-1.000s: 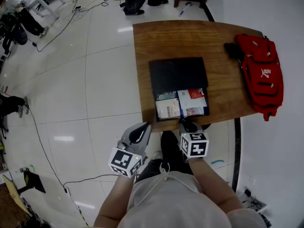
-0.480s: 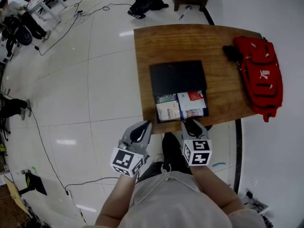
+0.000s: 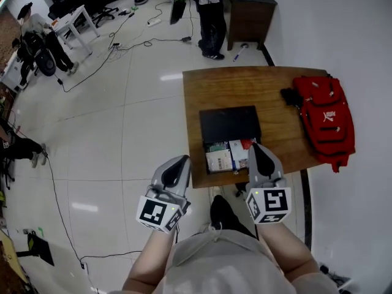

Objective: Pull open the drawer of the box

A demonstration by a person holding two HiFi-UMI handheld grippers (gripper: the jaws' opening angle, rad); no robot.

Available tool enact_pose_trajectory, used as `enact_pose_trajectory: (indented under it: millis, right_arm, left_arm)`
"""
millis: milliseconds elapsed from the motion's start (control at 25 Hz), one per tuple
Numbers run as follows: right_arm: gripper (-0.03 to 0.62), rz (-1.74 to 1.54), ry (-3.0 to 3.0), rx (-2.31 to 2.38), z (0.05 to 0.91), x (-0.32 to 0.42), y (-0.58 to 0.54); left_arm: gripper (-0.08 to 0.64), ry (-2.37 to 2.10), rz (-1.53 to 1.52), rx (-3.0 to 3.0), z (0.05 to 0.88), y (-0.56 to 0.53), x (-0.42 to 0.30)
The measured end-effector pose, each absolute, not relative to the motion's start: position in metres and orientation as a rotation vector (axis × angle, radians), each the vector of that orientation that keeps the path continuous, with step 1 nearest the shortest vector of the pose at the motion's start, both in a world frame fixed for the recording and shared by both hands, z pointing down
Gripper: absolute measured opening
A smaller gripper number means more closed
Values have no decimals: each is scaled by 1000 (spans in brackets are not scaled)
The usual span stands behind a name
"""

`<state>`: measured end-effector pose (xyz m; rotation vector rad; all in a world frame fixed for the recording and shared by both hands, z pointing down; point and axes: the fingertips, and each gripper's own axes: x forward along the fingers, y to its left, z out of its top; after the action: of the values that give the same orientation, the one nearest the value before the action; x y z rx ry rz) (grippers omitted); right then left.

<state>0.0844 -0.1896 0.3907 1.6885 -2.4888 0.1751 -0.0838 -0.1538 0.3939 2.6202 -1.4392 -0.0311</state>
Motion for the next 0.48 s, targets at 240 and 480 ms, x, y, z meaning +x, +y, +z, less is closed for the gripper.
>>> enact_pose_trajectory:
  millis: [240, 480]
  right_arm:
    - [3, 14, -2571, 1657, 355, 73, -149]
    - [6, -198, -2555, 1622, 333, 62, -87]
  left_arm:
    - [6, -1441, -194, 2687, 341, -122, -94]
    - [6, -1488, -229, 2701, 327, -68, -110]
